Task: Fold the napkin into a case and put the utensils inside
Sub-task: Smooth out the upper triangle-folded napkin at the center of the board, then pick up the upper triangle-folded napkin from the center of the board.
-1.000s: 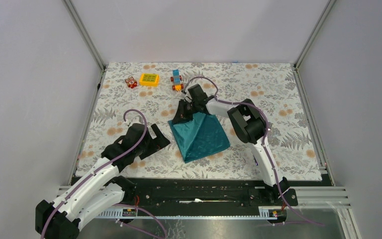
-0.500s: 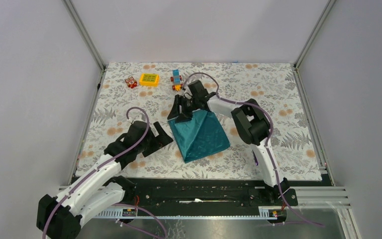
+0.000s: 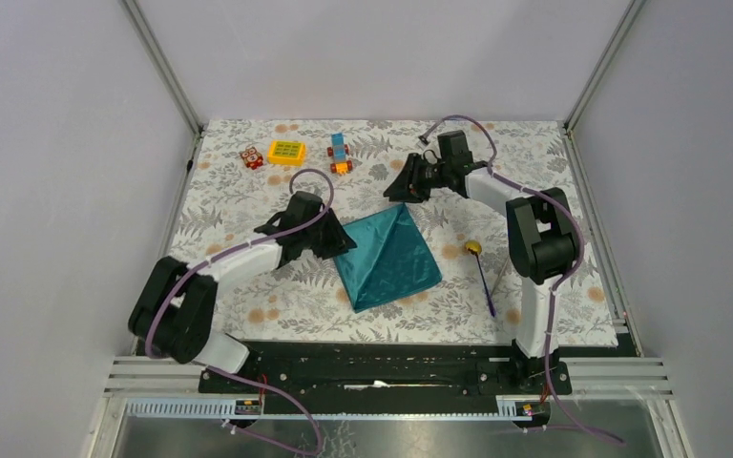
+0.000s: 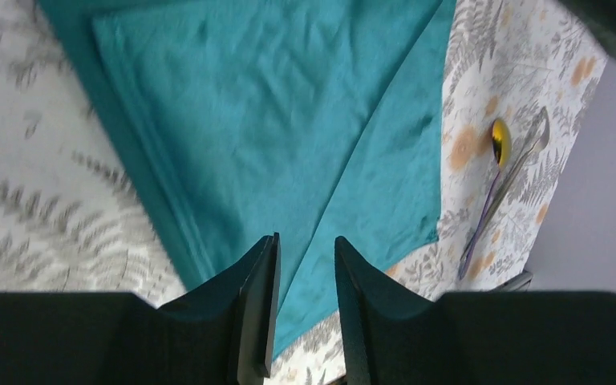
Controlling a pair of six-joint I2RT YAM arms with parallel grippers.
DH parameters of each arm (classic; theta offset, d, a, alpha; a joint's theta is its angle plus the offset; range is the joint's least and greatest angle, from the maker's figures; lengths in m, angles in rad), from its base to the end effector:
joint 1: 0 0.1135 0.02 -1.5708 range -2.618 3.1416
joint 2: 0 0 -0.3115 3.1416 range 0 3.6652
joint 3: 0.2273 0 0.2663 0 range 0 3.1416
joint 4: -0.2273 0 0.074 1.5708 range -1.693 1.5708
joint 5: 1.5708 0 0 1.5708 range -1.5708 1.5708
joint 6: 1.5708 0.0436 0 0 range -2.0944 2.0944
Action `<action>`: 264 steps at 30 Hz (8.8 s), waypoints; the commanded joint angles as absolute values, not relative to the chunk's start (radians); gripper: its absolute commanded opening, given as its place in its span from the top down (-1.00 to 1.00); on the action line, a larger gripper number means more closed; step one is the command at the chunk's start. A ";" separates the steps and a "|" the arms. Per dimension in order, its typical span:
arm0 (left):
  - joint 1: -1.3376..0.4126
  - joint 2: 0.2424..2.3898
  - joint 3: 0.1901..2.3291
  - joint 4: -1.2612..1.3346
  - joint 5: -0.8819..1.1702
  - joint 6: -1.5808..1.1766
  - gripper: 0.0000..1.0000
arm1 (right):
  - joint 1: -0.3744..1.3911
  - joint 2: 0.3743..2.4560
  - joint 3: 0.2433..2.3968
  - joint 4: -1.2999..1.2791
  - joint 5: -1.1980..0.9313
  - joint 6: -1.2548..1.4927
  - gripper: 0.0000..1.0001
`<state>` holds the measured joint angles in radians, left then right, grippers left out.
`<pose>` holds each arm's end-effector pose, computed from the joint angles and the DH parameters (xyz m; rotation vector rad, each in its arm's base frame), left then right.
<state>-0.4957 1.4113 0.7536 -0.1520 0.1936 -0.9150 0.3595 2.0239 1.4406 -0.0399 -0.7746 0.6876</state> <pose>0.2538 -0.1468 0.2254 -0.4340 2.5162 -0.8503 0.4492 0.2014 0.2394 -0.0992 2.3536 1.4057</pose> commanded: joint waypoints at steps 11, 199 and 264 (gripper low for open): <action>-0.342 1.691 0.917 0.046 0.298 -0.834 0.64 | 0.332 2.185 1.510 -0.054 -0.853 0.606 0.40; 0.138 1.096 0.787 -0.479 0.422 -0.548 -0.85 | 1.181 2.245 1.880 -1.082 0.224 0.504 0.16; -0.147 1.749 0.408 0.834 0.606 -1.295 -0.17 | 1.092 1.829 1.404 -0.572 0.131 0.337 1.00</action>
<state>-0.1333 1.6726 0.3878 0.6777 0.6338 -1.2652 1.1023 1.9057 1.4078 -0.5911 0.1394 0.3439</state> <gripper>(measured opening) 0.622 0.018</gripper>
